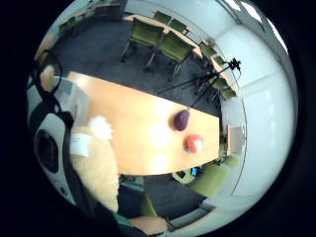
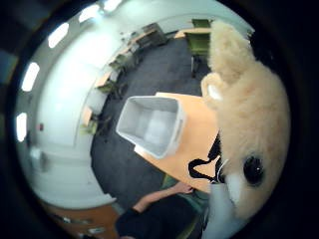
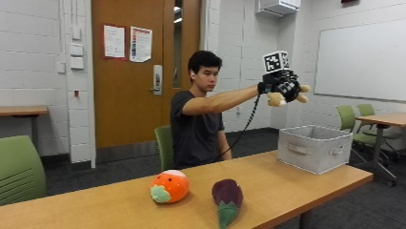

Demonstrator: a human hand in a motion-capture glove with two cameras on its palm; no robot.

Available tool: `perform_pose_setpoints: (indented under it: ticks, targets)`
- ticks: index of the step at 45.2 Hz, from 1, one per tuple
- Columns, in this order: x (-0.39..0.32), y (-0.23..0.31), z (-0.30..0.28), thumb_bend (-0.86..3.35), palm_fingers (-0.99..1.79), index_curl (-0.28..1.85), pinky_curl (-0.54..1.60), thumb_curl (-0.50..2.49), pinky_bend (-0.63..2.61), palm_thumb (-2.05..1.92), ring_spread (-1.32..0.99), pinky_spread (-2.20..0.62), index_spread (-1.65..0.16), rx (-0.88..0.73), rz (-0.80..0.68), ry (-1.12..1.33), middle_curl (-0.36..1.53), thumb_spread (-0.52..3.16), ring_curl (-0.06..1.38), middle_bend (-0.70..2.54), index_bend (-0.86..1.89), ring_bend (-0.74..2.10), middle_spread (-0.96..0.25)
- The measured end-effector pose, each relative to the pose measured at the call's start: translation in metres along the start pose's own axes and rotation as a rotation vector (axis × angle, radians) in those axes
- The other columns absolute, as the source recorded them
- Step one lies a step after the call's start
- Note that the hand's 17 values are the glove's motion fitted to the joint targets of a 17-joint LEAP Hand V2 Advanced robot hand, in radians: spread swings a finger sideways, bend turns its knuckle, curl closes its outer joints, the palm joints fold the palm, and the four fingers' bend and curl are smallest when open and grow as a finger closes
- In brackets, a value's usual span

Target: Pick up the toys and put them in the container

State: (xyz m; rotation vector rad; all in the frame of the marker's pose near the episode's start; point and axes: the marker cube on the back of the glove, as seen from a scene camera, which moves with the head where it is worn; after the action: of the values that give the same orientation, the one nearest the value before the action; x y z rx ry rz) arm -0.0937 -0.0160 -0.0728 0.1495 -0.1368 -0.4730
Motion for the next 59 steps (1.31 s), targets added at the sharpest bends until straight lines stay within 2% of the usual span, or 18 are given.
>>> perform_pose_setpoints:
  ticks: [2, 4, 9, 15, 21, 24, 26, 29, 31, 32, 33, 34, 39, 44, 49, 51, 56, 59]
  targets:
    - [-0.024, -0.026, 0.006, 0.15, 1.07, 0.61, 0.39, 0.77, 0.83, 0.7, -0.43, -0.5, -0.4, 0.0, 0.139, 0.047, 0.65, 0.65, 0.49, 0.79, 0.12, 1.16, -0.42]
    - [-0.047, -0.045, 0.012, 0.14, 1.07, 0.61, 0.39, 0.78, 0.83, 0.7, -0.43, -0.5, -0.4, -0.002, 0.185, 0.058, 0.65, 0.64, 0.49, 0.78, 0.12, 1.17, -0.42]
    - [-0.091, -0.074, 0.029, 0.13, 1.07, 0.63, 0.39, 0.81, 0.83, 0.7, -0.43, -0.49, -0.4, -0.004, 0.058, 0.085, 0.66, 0.64, 0.48, 0.79, 0.12, 1.17, -0.42]
    - [-0.073, -0.105, 0.051, 0.11, 1.06, 0.64, 0.39, 0.84, 0.84, 0.69, -0.43, -0.5, -0.41, -0.002, -0.086, -0.022, 0.67, 0.63, 0.48, 0.79, 0.11, 1.18, -0.42]
    - [-0.104, -0.119, 0.07, 0.1, 1.05, 0.65, 0.38, 0.87, 0.85, 0.7, -0.43, -0.49, -0.41, -0.014, -0.089, -0.094, 0.67, 0.63, 0.48, 0.78, 0.1, 1.19, -0.42]
    - [-0.104, -0.121, 0.083, 0.09, 1.05, 0.66, 0.38, 0.88, 0.85, 0.7, -0.43, -0.49, -0.41, -0.044, -0.112, -0.036, 0.68, 0.63, 0.48, 0.79, 0.1, 1.19, -0.42]
    - [-0.093, -0.12, 0.094, 0.09, 1.05, 0.66, 0.38, 0.89, 0.85, 0.7, -0.43, -0.49, -0.41, -0.102, -0.113, 0.066, 0.68, 0.63, 0.48, 0.78, 0.1, 1.19, -0.42]
    - [-0.085, -0.118, 0.108, 0.06, 1.0, 0.66, 0.39, 0.9, 0.87, 0.67, -0.42, -0.49, -0.4, -0.237, 0.001, 0.085, 0.68, 0.64, 0.48, 0.76, 0.08, 1.19, -0.42]
    - [-0.087, -0.118, 0.112, -0.06, 0.7, 0.61, 0.41, 0.8, 0.94, 0.45, -0.43, -0.45, -0.37, -0.28, 0.061, 0.004, 0.65, 0.85, 0.48, 0.67, -0.04, 1.18, -0.4]
    - [-0.087, -0.117, 0.112, -0.16, 0.14, 0.59, 0.43, 0.74, 0.94, 0.28, -0.4, -0.42, -0.35, -0.277, 0.059, -0.029, 0.62, 0.88, 0.46, 0.54, -0.08, 1.06, -0.34]
    - [-0.085, -0.115, 0.112, -0.19, -0.2, 0.63, 0.5, 0.7, 1.0, 0.16, -0.36, -0.39, -0.32, -0.264, 0.041, -0.051, 0.62, 0.89, 0.49, 0.46, -0.01, 1.01, -0.28]
    - [-0.082, -0.113, 0.111, -0.2, -0.4, 0.63, 0.5, 0.66, 1.0, 0.07, -0.32, -0.35, -0.31, -0.247, 0.018, -0.064, 0.61, 0.9, 0.46, 0.44, 0.03, 0.86, -0.24]
    - [-0.081, -0.106, 0.104, -0.13, -0.35, 0.45, 0.4, 0.56, 0.94, -0.1, -0.24, -0.26, -0.29, -0.213, -0.012, -0.036, 0.52, 0.96, 0.31, 0.32, 0.0, 0.58, -0.13]
    - [-0.108, -0.093, 0.095, -0.11, -0.29, 0.37, 0.37, 0.48, 0.9, -0.13, -0.19, -0.21, -0.27, -0.213, -0.054, 0.085, 0.49, 1.0, 0.25, 0.25, 0.02, 0.49, -0.07]
    - [-0.073, -0.081, 0.076, -0.1, -0.24, 0.32, 0.35, 0.42, 0.85, -0.13, -0.17, -0.18, -0.25, -0.184, 0.101, 0.12, 0.47, 1.01, 0.24, 0.21, 0.05, 0.44, -0.03]
    - [-0.053, -0.07, 0.066, -0.1, -0.23, 0.3, 0.34, 0.39, 0.83, -0.13, -0.16, -0.17, -0.25, -0.184, 0.104, 0.106, 0.46, 1.02, 0.24, 0.2, 0.06, 0.42, -0.03]
    - [0.0, -0.037, 0.045, -0.1, -0.18, 0.28, 0.33, 0.35, 0.79, -0.13, -0.17, -0.15, -0.26, -0.194, -0.006, 0.059, 0.45, 1.02, 0.24, 0.19, 0.08, 0.39, -0.01]
    - [0.045, -0.022, 0.036, -0.1, -0.16, 0.26, 0.32, 0.32, 0.76, -0.13, -0.17, -0.15, -0.25, -0.18, 0.116, 0.118, 0.45, 1.02, 0.24, 0.19, 0.08, 0.38, -0.01]
